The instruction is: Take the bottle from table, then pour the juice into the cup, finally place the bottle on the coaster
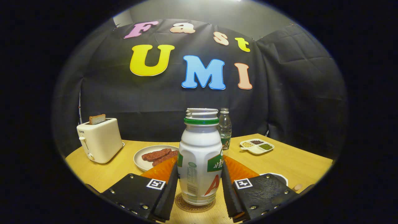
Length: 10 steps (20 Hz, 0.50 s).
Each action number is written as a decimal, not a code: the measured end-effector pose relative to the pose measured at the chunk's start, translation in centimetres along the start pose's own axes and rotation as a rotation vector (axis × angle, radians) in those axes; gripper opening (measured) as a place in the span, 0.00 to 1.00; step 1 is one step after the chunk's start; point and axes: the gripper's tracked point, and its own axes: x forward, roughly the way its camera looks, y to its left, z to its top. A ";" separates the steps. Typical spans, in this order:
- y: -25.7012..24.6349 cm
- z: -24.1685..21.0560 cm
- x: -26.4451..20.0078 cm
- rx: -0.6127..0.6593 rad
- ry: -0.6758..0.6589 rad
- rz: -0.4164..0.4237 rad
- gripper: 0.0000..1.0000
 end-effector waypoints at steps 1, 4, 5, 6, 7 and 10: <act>0.0 -0.5 0.2 0.005 0.011 -0.001 0.66; 0.3 -1.2 0.6 0.013 0.013 0.008 0.66; 0.3 -1.5 0.8 0.012 0.015 0.008 0.66; 0.3 -1.9 1.0 0.003 0.020 0.007 0.66; 0.4 -2.2 1.1 -0.006 0.028 0.008 0.66; 0.7 -2.3 1.0 -0.022 0.017 0.018 0.66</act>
